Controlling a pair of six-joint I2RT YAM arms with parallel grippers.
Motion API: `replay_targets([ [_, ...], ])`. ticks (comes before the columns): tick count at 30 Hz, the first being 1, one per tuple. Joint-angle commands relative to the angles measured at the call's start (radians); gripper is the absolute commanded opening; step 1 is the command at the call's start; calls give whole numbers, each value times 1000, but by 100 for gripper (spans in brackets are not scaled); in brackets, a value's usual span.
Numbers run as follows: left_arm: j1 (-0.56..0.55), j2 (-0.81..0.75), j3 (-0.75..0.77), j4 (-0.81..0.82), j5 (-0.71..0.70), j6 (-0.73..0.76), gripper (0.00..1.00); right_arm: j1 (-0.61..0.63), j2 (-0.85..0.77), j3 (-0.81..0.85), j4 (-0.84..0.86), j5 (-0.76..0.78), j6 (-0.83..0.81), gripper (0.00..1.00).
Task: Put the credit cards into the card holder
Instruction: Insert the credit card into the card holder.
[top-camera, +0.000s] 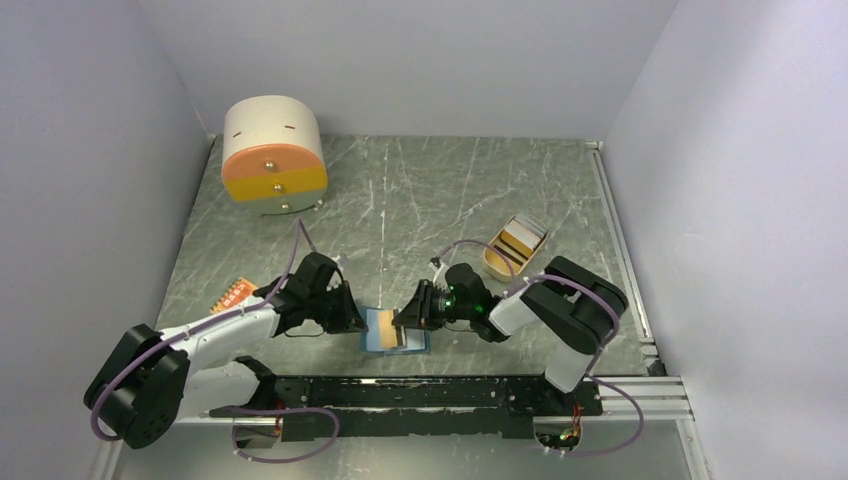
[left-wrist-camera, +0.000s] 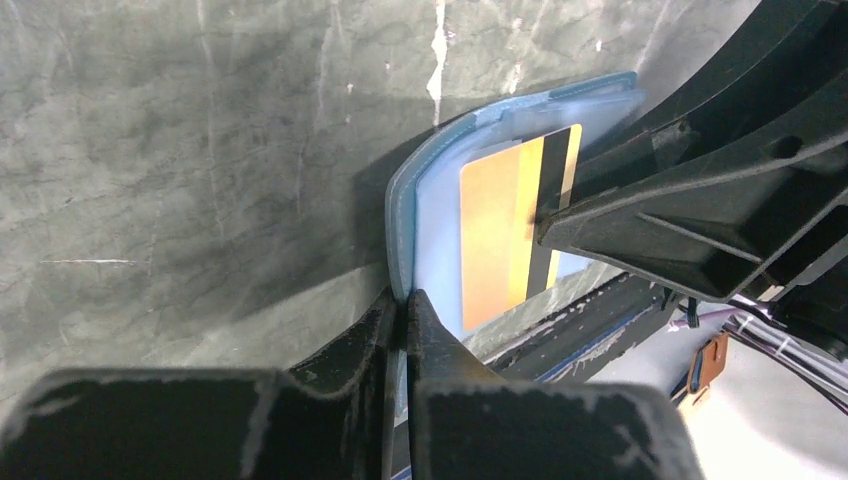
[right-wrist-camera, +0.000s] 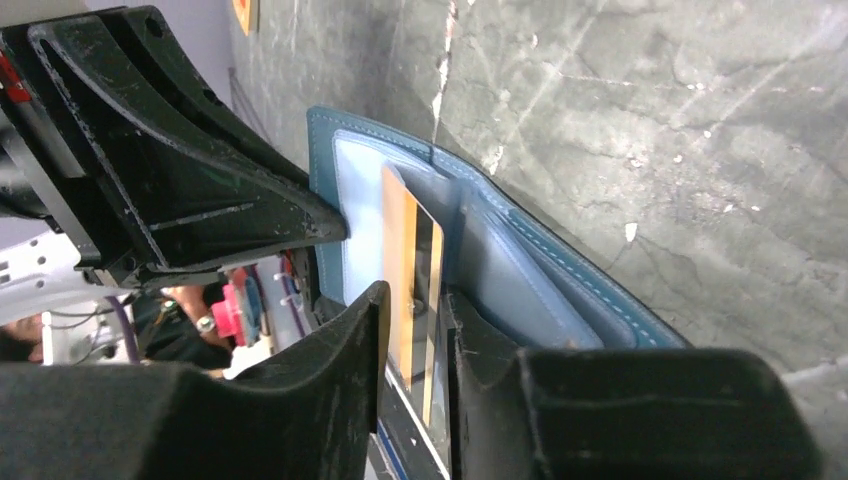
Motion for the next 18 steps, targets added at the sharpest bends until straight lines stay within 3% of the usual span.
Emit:
replay_targets([
  [1, 3, -33, -4, 28, 47, -10, 9, 20, -110, 24, -289, 142, -95, 32],
  [15, 3, -62, -8, 28, 58, -32, 9, 61, -154, 18, -319, 164, -58, 35],
  [18, 4, -80, -6, 30, 67, -48, 9, 76, -122, 20, -249, 144, -16, 35],
])
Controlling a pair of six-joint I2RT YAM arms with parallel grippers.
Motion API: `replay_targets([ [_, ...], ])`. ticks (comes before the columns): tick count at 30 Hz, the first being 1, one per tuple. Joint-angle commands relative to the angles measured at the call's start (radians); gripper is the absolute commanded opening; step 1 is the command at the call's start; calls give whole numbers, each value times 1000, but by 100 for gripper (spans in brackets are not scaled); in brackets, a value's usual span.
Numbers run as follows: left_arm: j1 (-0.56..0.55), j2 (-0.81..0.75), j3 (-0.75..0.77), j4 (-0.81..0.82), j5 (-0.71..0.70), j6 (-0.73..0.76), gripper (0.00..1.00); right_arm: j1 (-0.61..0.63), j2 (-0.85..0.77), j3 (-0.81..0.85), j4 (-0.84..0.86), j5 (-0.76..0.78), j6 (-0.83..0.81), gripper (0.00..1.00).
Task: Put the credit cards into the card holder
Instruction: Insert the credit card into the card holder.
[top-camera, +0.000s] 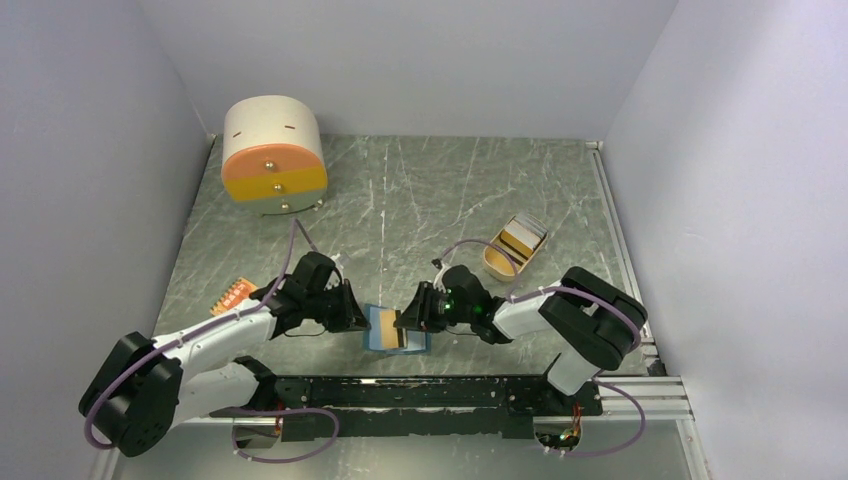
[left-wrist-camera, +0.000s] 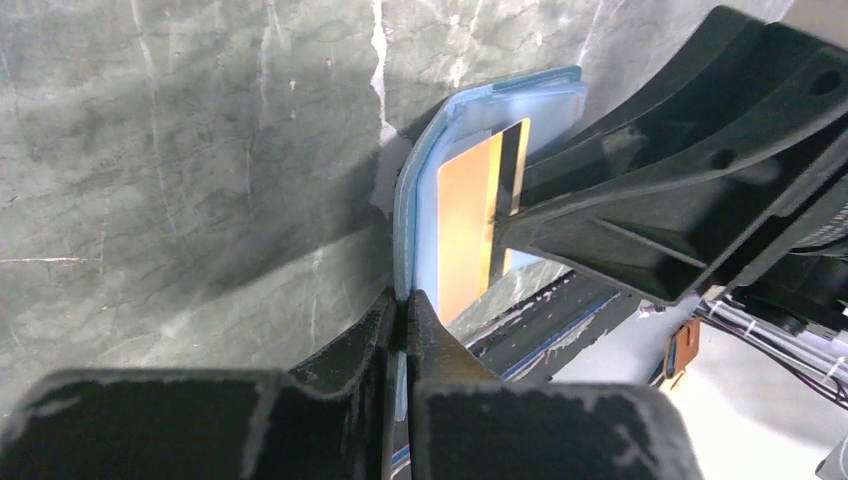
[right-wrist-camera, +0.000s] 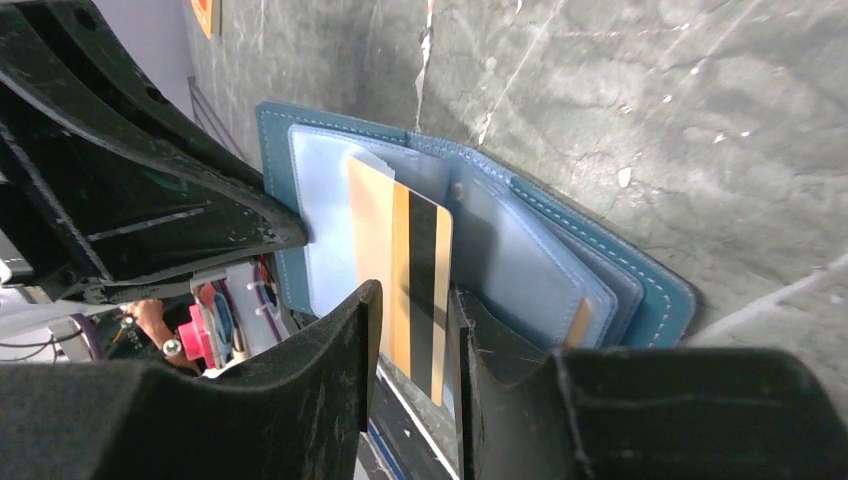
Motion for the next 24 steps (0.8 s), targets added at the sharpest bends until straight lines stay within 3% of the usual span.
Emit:
replay_targets([
  [1, 3, -41, -7, 17, 37, -30, 9, 31, 48, 2, 23, 5, 42, 34],
  [13, 3, -51, -25, 41, 51, -42, 9, 60, 132, 15, 201, -28, 118, 34],
  [24, 4, -56, -11, -13, 3, -19, 9, 68, 116, -12, 147, 9, 125, 36],
])
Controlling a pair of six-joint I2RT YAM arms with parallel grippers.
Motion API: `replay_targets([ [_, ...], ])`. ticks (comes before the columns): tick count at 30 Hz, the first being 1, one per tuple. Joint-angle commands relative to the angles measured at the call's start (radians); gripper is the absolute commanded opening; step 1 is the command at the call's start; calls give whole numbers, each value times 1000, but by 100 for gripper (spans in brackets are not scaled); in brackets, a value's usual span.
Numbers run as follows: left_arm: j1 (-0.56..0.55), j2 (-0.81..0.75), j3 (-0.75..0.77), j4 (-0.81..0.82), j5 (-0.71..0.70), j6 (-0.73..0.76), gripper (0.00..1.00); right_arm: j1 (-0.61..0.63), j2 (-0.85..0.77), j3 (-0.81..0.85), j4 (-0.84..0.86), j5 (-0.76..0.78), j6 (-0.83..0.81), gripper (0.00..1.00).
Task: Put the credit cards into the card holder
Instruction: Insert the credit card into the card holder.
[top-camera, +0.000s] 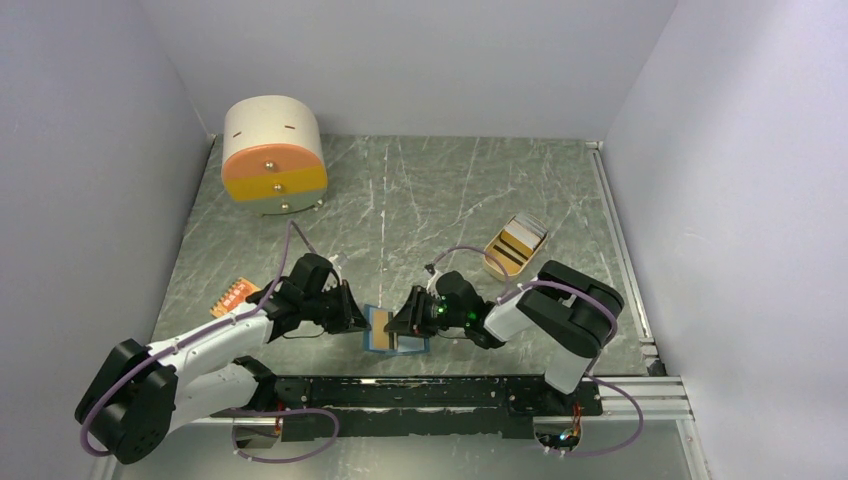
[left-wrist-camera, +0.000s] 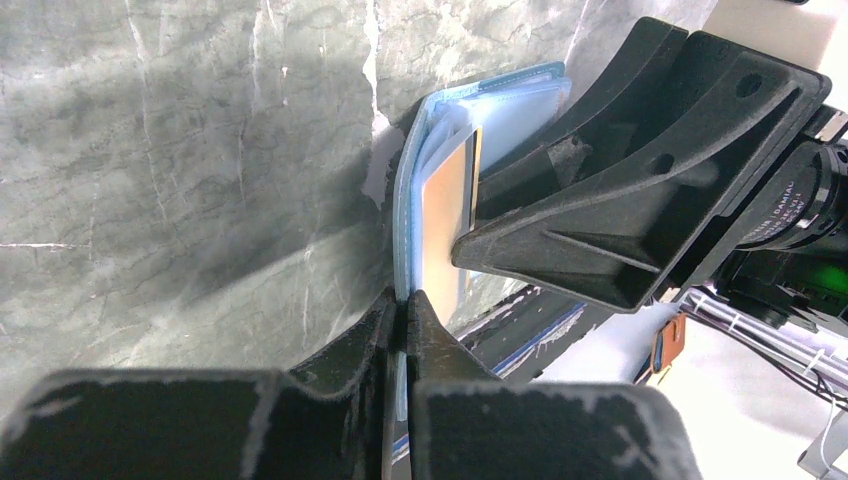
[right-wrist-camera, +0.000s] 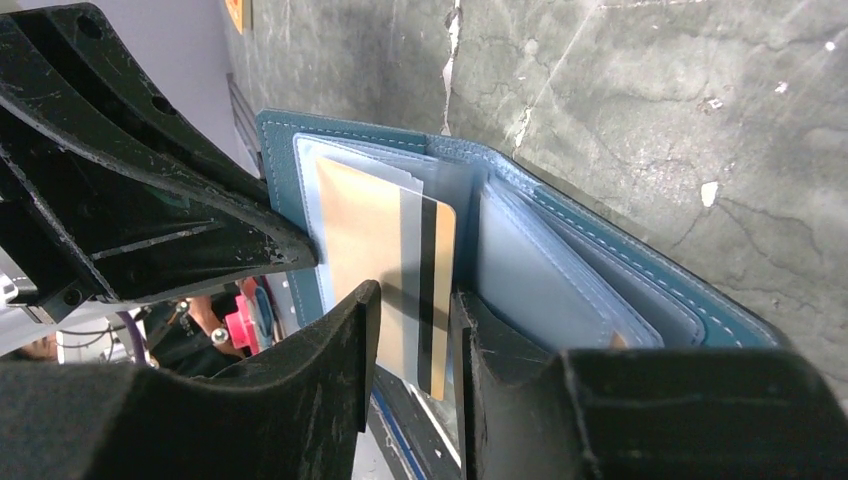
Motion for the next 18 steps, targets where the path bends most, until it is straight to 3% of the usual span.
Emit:
replay_targets([
  [1, 3, -13, 8, -19, -21, 15, 9, 16, -15, -18, -45, 33, 8, 36],
  [9, 4, -32, 11, -39, -42, 15, 9, 20, -84, -12, -161, 89, -26, 41],
  [18, 3, -41, 32, -55, -35, 15, 9, 42, -88, 12, -146, 83, -34, 34],
])
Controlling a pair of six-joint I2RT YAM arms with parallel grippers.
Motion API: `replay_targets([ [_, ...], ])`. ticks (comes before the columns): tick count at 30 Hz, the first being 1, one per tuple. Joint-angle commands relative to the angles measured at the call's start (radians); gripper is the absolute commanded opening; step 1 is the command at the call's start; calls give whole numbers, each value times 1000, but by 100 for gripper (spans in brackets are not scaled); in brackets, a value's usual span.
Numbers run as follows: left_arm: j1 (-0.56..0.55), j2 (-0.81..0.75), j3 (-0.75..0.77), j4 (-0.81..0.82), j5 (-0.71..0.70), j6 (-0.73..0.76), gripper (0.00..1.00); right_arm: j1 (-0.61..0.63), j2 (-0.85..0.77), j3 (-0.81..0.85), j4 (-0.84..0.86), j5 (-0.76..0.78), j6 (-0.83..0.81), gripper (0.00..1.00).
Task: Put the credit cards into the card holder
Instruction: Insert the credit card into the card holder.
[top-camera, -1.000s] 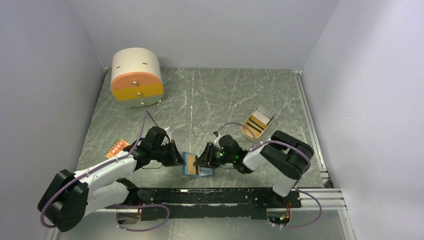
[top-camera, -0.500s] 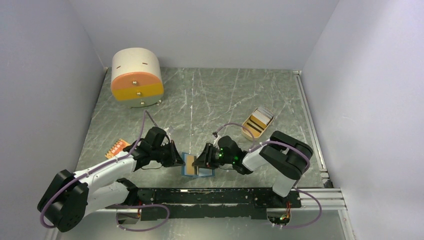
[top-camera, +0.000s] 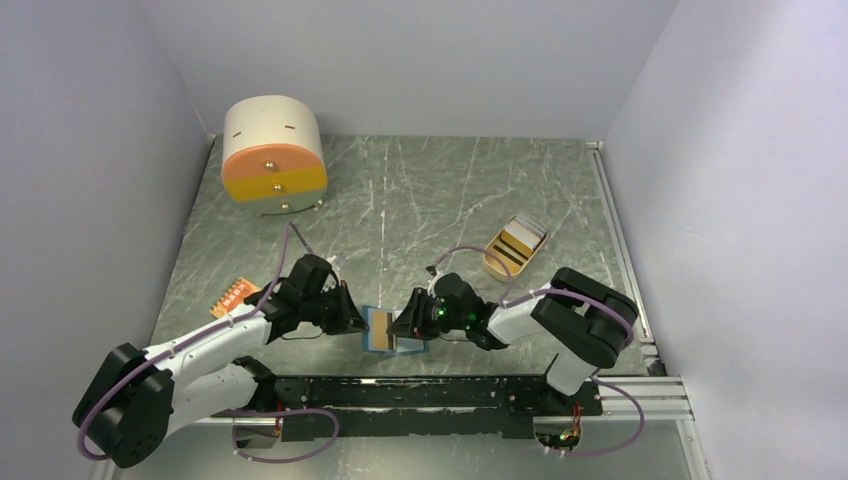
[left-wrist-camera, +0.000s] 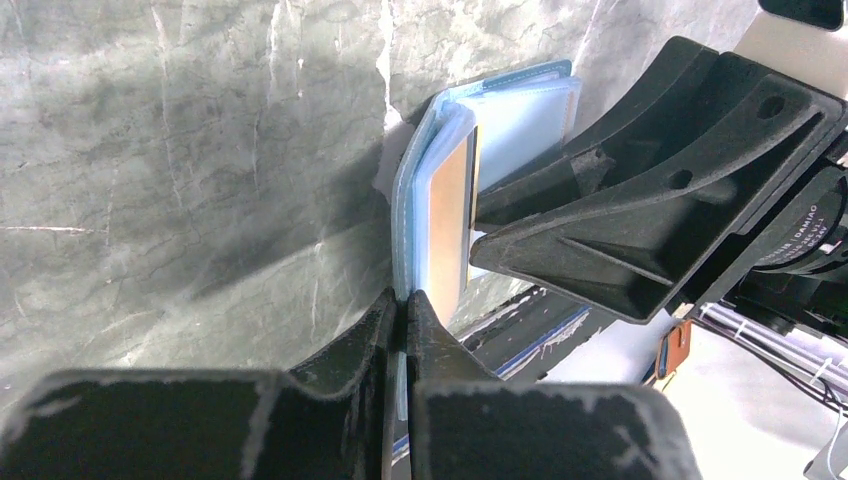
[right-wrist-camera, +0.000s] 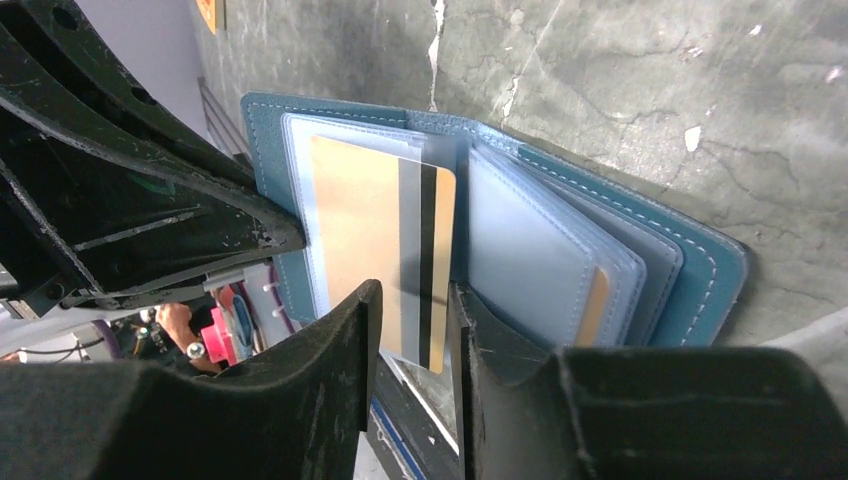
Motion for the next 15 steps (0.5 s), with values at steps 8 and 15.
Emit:
replay_targets([
  [8, 3, -61, 30, 6, 62, 1, 9, 27, 101, 30, 149, -45, 27, 37],
  [15, 4, -79, 7, 44, 110, -1, 9, 27, 108, 33, 129, -53, 9, 38],
])
